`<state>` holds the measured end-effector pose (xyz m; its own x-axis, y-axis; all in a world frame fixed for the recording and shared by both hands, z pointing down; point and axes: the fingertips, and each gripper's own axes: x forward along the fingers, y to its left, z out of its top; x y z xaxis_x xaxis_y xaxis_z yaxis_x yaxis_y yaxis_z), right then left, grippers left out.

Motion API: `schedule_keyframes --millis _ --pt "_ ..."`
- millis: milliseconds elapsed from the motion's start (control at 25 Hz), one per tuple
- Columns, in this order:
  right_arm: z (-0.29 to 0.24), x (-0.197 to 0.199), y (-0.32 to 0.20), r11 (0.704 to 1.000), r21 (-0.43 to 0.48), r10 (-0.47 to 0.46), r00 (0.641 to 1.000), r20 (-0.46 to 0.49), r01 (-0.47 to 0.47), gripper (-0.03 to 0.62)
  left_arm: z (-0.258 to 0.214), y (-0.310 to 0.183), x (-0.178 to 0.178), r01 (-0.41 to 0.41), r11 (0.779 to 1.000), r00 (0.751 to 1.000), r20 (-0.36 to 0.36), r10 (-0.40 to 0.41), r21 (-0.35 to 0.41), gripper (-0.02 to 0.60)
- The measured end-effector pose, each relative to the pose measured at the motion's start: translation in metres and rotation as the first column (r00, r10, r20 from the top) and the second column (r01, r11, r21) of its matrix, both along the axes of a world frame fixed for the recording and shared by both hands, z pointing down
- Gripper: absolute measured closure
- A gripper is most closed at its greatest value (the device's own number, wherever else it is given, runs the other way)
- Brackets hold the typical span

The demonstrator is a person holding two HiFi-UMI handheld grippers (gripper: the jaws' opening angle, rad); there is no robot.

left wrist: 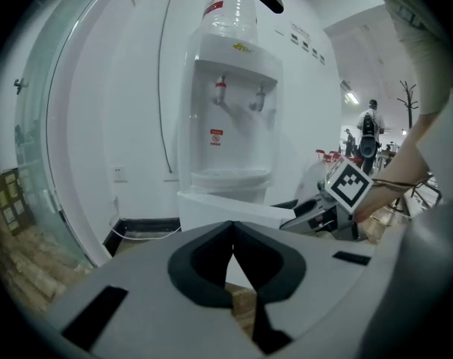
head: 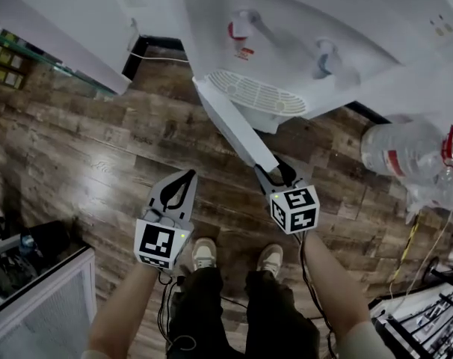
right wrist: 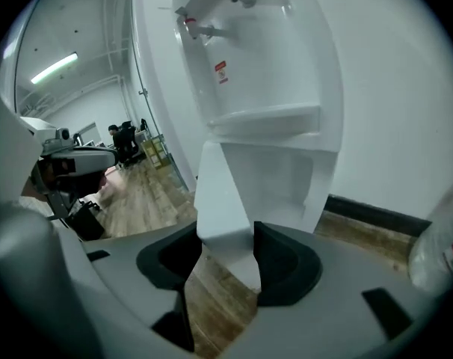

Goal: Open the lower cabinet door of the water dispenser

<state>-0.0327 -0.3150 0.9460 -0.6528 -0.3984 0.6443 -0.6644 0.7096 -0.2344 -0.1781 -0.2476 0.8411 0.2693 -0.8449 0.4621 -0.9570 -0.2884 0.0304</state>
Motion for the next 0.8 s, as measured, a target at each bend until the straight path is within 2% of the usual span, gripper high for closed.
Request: schedule_keyframes --millis 120,240,640,800 --pt "0.002 -0.022 0.029 0.999 -0.047 -0.025 1.0 -0.015 0.024 0.373 0.002 0.023 -0.018 0.03 0.999 0.999 0.013 -0.03 -0.041 0.575" --pt "-0.001 -0.058 0.059 0.991 -0.084 -0.105 0.995 -0.002 0.104 0.367 -0.001 0.041 -0.042 0.076 0.995 0.997 0.028 -0.075 -0.06 0.575" --pt "-0.008 -0.2 0.125 0.951 -0.125 -0.265 0.954 0.139 0.282 0.333 0.01 0.094 -0.121 0.23 0.969 0.973 0.023 -0.229 -0.087 0.575" --pt "-0.014 -0.248 0.137 0.932 -0.135 -0.315 0.937 0.155 0.335 0.278 0.01 0.111 -0.15 0.276 0.956 0.961 0.02 -0.276 -0.1 0.575"
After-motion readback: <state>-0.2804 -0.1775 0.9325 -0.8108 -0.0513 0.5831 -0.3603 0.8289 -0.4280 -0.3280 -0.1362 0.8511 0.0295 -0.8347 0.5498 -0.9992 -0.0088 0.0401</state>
